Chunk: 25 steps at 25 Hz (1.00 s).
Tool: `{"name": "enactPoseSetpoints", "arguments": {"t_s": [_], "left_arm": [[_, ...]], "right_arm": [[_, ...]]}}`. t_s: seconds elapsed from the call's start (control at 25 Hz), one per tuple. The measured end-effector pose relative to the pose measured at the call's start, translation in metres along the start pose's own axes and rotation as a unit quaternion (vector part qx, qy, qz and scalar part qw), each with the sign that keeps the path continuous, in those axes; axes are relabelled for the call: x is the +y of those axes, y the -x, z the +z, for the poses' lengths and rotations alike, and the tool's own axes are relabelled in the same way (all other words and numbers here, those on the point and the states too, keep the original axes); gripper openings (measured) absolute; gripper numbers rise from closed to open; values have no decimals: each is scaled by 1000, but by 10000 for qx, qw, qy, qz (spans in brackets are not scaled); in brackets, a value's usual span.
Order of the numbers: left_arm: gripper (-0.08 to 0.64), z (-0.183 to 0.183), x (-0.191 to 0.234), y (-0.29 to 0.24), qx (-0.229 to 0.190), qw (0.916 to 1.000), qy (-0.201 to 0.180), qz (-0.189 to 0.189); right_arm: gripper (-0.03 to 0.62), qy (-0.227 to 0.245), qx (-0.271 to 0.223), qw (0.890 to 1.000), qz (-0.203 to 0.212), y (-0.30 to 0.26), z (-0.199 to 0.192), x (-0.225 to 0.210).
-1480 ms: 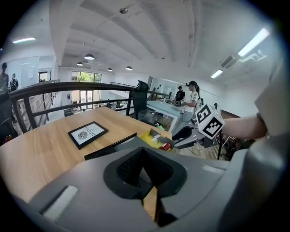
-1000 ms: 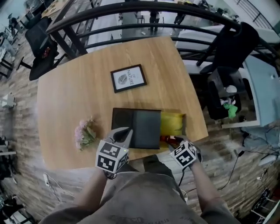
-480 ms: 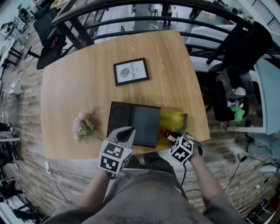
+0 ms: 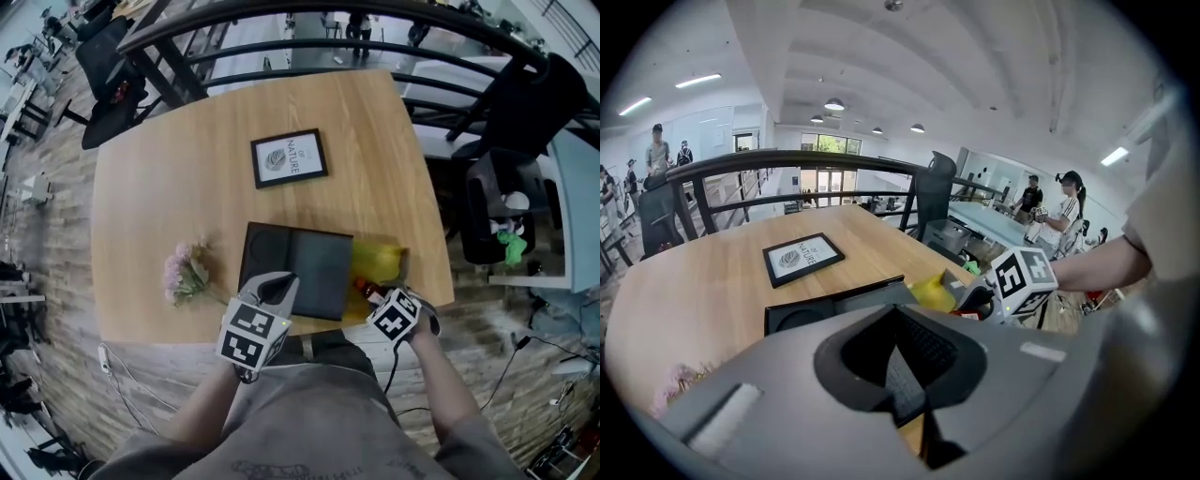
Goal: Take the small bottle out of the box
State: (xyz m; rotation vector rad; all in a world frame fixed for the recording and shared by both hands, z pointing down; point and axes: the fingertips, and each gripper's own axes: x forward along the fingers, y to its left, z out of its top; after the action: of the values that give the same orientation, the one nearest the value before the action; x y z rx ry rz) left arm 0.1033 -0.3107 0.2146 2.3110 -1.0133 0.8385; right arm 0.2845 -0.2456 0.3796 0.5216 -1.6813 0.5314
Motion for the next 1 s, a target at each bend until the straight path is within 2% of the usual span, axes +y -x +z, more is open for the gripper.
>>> {"name": "enactPoseSetpoints", "arguments": {"t_s": [0.2,0.36,0.52,0.8,1.0], "left_arm": [[2,3,9,8,-28,10000,-8,13],[2,8,17,14,-118,9999,28,41],[2,22,24,26,-417,9991,52,57],[2,56,41,60,-992,9945,-154,304],[2,90,54,100,-1525,9856,-449,583]], "right_arm": [[202,-457,-246,9986,23,18,10,-9],[201,-861,-1070,9904,127,54,37,-17],[202,-1081,-1881,9761,-82,105,65,-27],[202,-1056,-3369,9345,-446,205,127,-26],[202,-963,-4414,8899,-621,277,167,-13]]}}
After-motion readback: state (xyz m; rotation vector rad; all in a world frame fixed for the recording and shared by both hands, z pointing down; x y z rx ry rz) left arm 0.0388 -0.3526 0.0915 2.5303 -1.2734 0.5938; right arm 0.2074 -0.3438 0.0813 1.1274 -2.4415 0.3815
